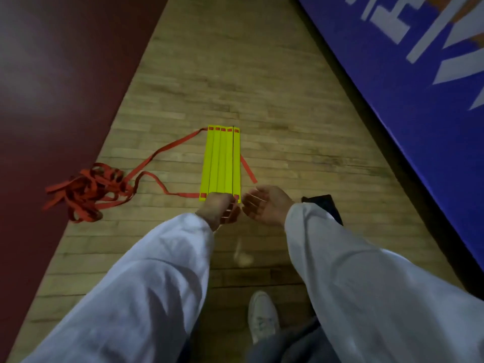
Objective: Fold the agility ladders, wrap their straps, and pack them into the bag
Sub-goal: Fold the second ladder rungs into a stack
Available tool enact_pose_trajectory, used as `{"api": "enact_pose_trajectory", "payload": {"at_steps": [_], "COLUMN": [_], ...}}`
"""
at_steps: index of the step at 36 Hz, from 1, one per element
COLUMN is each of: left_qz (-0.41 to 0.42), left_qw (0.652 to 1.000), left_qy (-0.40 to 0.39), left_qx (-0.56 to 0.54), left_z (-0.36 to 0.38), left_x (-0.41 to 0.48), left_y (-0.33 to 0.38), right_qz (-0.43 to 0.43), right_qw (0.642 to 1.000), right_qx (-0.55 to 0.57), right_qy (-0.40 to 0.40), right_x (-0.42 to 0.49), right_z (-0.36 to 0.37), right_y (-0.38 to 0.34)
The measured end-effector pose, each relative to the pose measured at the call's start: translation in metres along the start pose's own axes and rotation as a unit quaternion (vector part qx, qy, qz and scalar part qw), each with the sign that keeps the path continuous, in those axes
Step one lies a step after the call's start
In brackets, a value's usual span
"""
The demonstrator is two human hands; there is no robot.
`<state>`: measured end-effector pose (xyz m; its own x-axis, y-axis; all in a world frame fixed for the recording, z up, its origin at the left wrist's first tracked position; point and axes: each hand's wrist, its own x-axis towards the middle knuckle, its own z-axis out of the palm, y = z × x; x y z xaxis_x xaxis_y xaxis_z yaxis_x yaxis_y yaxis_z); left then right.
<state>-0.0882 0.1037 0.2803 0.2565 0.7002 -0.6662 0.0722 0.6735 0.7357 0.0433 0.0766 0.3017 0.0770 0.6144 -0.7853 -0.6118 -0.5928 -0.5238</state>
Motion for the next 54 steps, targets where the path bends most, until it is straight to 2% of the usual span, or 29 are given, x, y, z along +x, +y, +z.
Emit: {"api": "enact_pose_trajectory", "payload": {"at_steps": [8, 13, 17, 21, 24, 27, 29, 31, 34, 36, 39, 42, 46, 48, 51, 54], "left_qz": [-0.031, -0.009, 0.012, 0.044, 0.048, 0.054, 0.043, 0.024, 0.002, -0.033, -0.074, -0.056, -0.04, -0.074, -0.109, -0.124], "left_qw": [0.999, 0.998, 0.993, 0.986, 0.989, 0.985, 0.984, 0.983, 0.986, 0.988, 0.991, 0.992, 0.993, 0.995, 0.992, 0.99], "left_qy": [0.023, 0.042, 0.063, 0.059, 0.06, 0.054, 0.042, 0.073, 0.13, 0.141, 0.106, 0.09, 0.087, 0.065, 0.035, 0.007], "left_qx": [-0.019, 0.036, 0.097, 0.149, 0.124, 0.155, 0.169, 0.166, 0.102, 0.054, 0.03, 0.062, 0.063, 0.015, -0.053, -0.063], "left_z": [-0.012, -0.025, -0.041, -0.055, -0.065, -0.079, -0.088, -0.096, -0.096, -0.098, -0.102, -0.101, -0.101, -0.098, -0.082, -0.079], "left_x": [0.146, 0.233, 0.287, 0.321, 0.344, 0.368, 0.374, 0.387, 0.387, 0.392, 0.393, 0.381, 0.365, 0.357, 0.334, 0.324], "left_y": [-0.041, -0.069, -0.092, -0.104, -0.109, -0.115, -0.115, -0.118, -0.112, -0.116, -0.125, -0.127, -0.148, -0.159, -0.159, -0.156], "right_qz": [0.042, 0.037, 0.039, -0.028, -0.129, -0.167, -0.169, -0.165, -0.125, -0.102, -0.088, -0.075, 0.016, 0.06, 0.063, 0.045], "right_qw": [0.995, 0.985, 0.963, 0.939, 0.892, 0.864, 0.874, 0.879, 0.891, 0.905, 0.902, 0.906, 0.952, 0.965, 0.963, 0.965], "right_qx": [-0.089, -0.163, -0.257, -0.333, -0.415, -0.455, -0.434, -0.42, -0.393, -0.365, -0.375, -0.381, -0.288, -0.24, -0.245, -0.239], "right_qy": [0.011, 0.044, 0.077, 0.084, 0.124, 0.137, 0.14, 0.152, 0.192, 0.193, 0.194, 0.167, 0.106, 0.085, 0.091, 0.097], "right_x": [0.159, 0.247, 0.307, 0.359, 0.397, 0.424, 0.436, 0.445, 0.459, 0.468, 0.455, 0.426, 0.395, 0.379, 0.387, 0.428], "right_z": [-0.019, -0.032, -0.044, -0.054, -0.061, -0.064, -0.062, -0.06, -0.066, -0.074, -0.076, -0.074, -0.084, -0.088, -0.104, -0.133], "right_y": [-0.001, 0.006, 0.022, 0.033, 0.033, 0.03, 0.028, 0.025, 0.024, 0.023, 0.023, 0.031, 0.053, 0.065, 0.083, 0.108]}}
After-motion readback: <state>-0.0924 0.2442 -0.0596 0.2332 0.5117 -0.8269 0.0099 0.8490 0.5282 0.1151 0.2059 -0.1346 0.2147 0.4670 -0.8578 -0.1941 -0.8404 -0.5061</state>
